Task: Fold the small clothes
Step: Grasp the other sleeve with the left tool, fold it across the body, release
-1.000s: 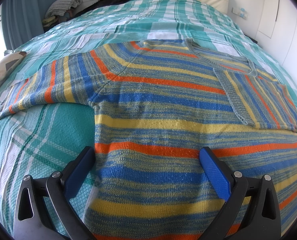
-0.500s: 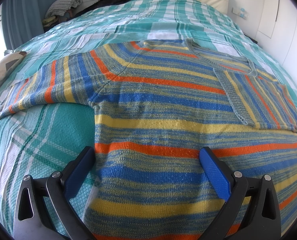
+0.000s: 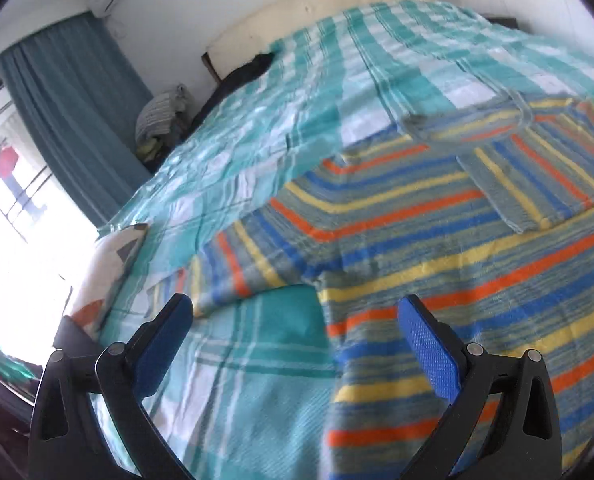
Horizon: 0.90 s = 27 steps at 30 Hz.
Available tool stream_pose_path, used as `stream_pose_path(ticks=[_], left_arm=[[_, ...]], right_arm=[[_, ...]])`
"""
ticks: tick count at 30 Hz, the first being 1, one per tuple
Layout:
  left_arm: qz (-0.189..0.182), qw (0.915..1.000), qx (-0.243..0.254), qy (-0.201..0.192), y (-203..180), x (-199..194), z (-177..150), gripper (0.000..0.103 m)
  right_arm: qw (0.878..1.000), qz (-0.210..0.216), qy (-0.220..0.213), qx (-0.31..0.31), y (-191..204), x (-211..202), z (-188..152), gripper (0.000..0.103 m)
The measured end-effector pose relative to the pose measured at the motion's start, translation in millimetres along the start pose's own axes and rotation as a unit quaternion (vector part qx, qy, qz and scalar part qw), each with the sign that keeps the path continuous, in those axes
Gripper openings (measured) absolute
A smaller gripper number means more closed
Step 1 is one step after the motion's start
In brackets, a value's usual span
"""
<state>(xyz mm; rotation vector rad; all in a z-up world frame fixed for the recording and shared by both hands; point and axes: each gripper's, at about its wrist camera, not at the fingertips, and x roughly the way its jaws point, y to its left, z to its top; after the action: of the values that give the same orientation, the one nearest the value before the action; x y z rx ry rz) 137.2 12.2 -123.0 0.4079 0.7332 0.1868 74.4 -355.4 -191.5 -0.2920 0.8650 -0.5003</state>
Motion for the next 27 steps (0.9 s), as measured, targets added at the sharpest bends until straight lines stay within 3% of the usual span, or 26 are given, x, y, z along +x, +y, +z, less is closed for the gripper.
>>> stream_pose_path(ticks=[5,7,8,11,12,13,15,19,21,23,25,27], left_arm=[[0.004,0.9995,-0.027,0.014,23.8,-3.4,3.8,0.102],[-0.062,0.9953,-0.07,0.025,36.9,-4.2,7.2,0.102],[-0.095,0.9907,-0.093,0.031,45.6,-1.6,5.4,0.102],[-0.211,0.9596,-0.175,0.064,70.6,13.3,1.1,0.102],[-0.241,0.948,-0.194,0.075,77.9,19.9,-2.9,0.102],[-0.251,0.9421,-0.208,0.08,86.6,25.8,-6.0,0.102],[-0.22,0.9451,-0.227,0.083,103.3,31.8,-13.5,0.102],[-0.117,0.9672,-0.216,0.066,144.8,45.3,-16.3,0.102],[-0.1,0.9665,-0.222,0.081,176.2,67.9,-14.5,0.102],[-0.114,0.9541,-0.253,0.113,208.7,99.8,-16.9,0.102],[-0.128,0.9321,-0.306,0.146,241.3,132.1,-26.4,0.102],[-0.143,0.9038,-0.36,0.183,261.3,160.9,-41.8,0.101]], right_arm=[[1.0,0.0,0.0,0.0,-0.3,0.0,0.0,0.102],[1.0,0.0,0.0,0.0,-0.3,0.1,-0.1,0.102],[1.0,0.001,0.0,0.0,-0.2,0.1,-0.1,0.102],[1.0,0.0,0.0,0.0,-0.2,0.0,-0.1,0.102],[1.0,0.0,0.0,0.0,-0.2,0.1,-0.1,0.102],[1.0,0.001,0.0,0.001,-0.3,0.1,-0.2,0.102],[1.0,0.001,0.0,0.001,-0.3,0.0,-0.3,0.102],[1.0,0.001,0.0,0.001,0.2,-1.1,-0.6,0.102],[1.0,0.001,0.0,0.001,-0.2,-0.4,-0.5,0.102],[1.0,0.001,0.001,0.001,-0.1,-0.5,-0.6,0.102],[1.0,0.0,0.0,0.001,-0.1,-0.5,-0.6,0.102],[1.0,0.0,0.0,0.0,-0.1,-0.7,-0.6,0.102]])
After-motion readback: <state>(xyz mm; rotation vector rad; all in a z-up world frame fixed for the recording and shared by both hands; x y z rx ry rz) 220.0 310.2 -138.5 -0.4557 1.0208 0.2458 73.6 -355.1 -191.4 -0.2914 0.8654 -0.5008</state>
